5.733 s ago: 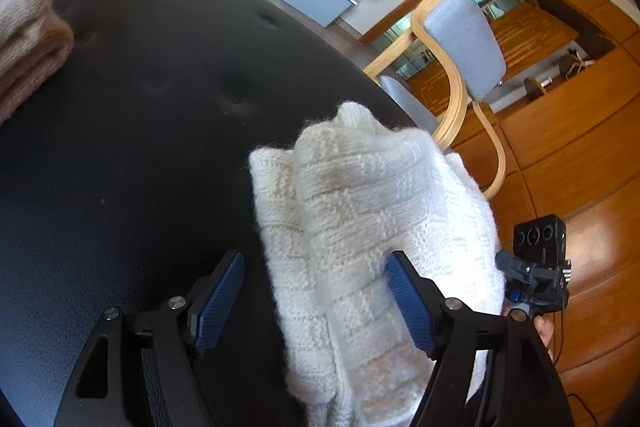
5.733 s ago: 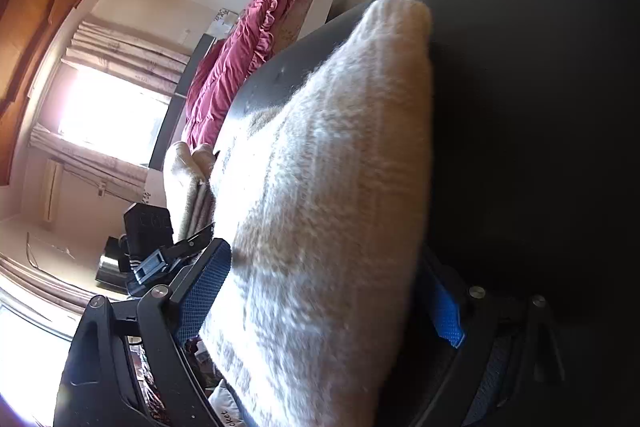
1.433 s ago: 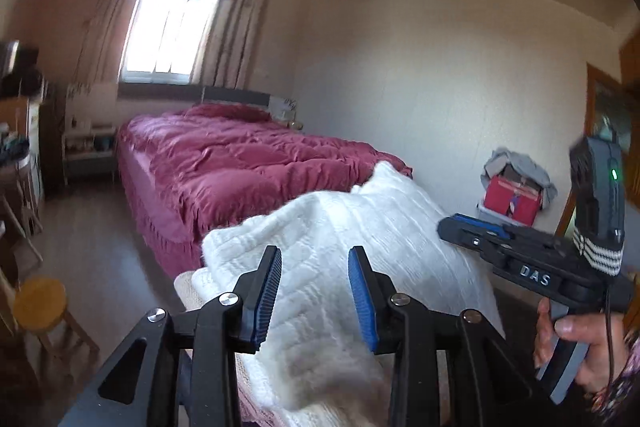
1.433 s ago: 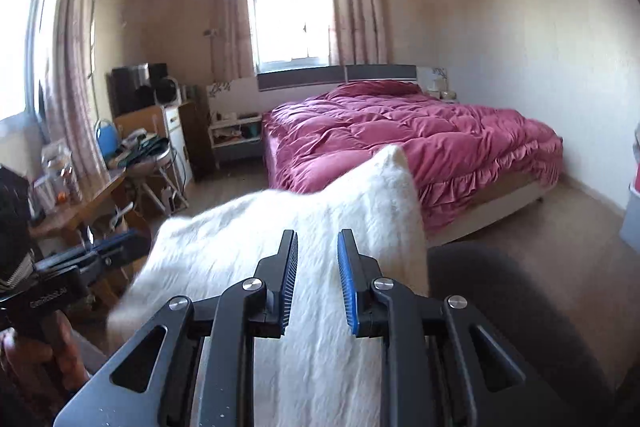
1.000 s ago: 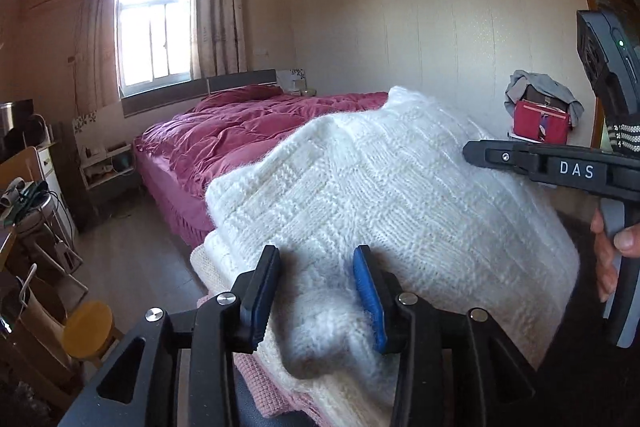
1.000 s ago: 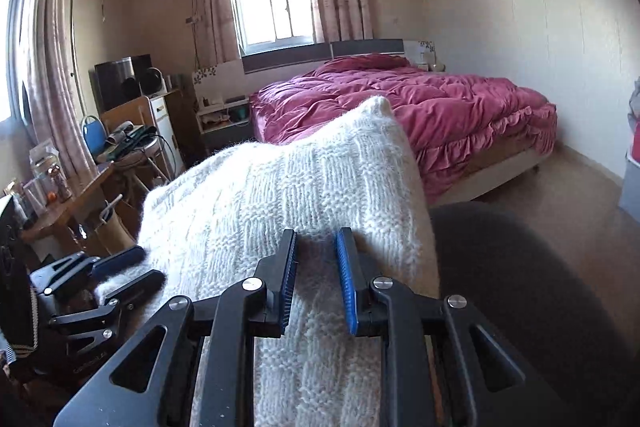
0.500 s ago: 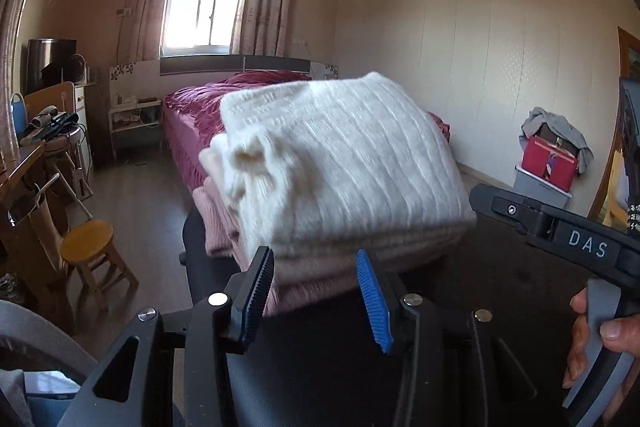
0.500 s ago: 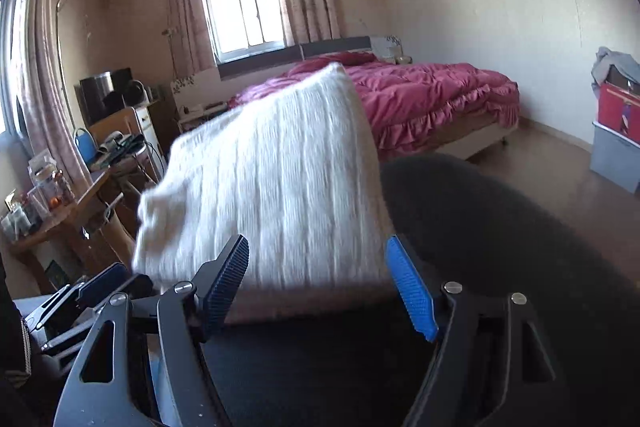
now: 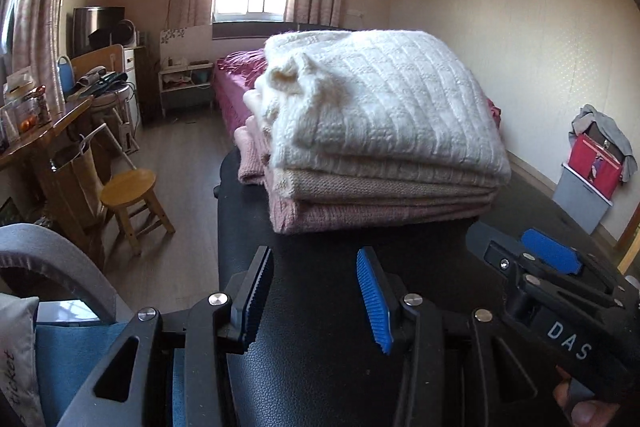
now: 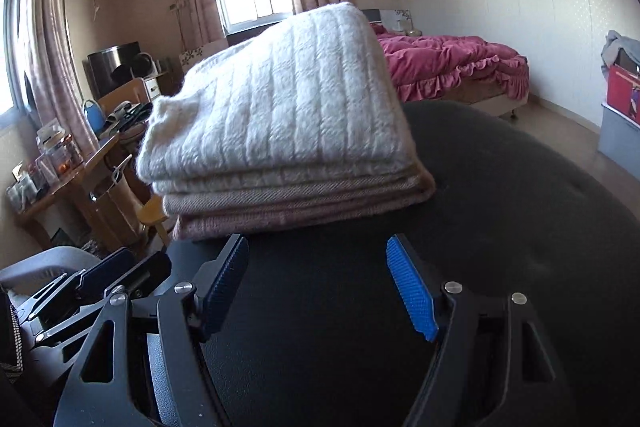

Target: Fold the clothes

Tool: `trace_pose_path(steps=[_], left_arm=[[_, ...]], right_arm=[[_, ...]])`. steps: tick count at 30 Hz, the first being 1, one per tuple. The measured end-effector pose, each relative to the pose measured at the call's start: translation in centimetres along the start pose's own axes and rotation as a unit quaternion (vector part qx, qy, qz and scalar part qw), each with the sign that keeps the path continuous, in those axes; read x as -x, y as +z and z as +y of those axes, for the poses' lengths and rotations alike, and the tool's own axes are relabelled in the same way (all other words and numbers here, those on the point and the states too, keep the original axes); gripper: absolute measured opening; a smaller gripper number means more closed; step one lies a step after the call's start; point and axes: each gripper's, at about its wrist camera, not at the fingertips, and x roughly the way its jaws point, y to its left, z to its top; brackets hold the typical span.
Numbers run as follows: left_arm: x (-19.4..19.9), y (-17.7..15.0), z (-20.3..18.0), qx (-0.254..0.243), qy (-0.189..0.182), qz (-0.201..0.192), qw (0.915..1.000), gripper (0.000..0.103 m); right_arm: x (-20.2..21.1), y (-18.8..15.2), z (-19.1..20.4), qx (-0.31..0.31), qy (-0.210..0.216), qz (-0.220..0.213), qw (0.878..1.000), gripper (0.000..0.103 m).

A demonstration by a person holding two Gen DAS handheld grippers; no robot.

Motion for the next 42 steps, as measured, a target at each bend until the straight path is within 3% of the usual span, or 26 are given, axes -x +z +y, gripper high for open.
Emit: trace_pose_path(steps=[9, 42], left_arm=[[-2.1, -0.1, -0.2, 0.000, 0.028, 0.044, 0.9986, 0.044], [-2.1, -0.4, -0.7, -0.008, 0.015, 0.030, 0.9994, 0.044]], right_arm=[[0.3, -0.2, 1.3, 0.040, -0.007, -0.012, 0.999, 0.075], [-0.1, -0.3, 1.1, 0.032, -0.007, -0.008, 0.999, 0.075]])
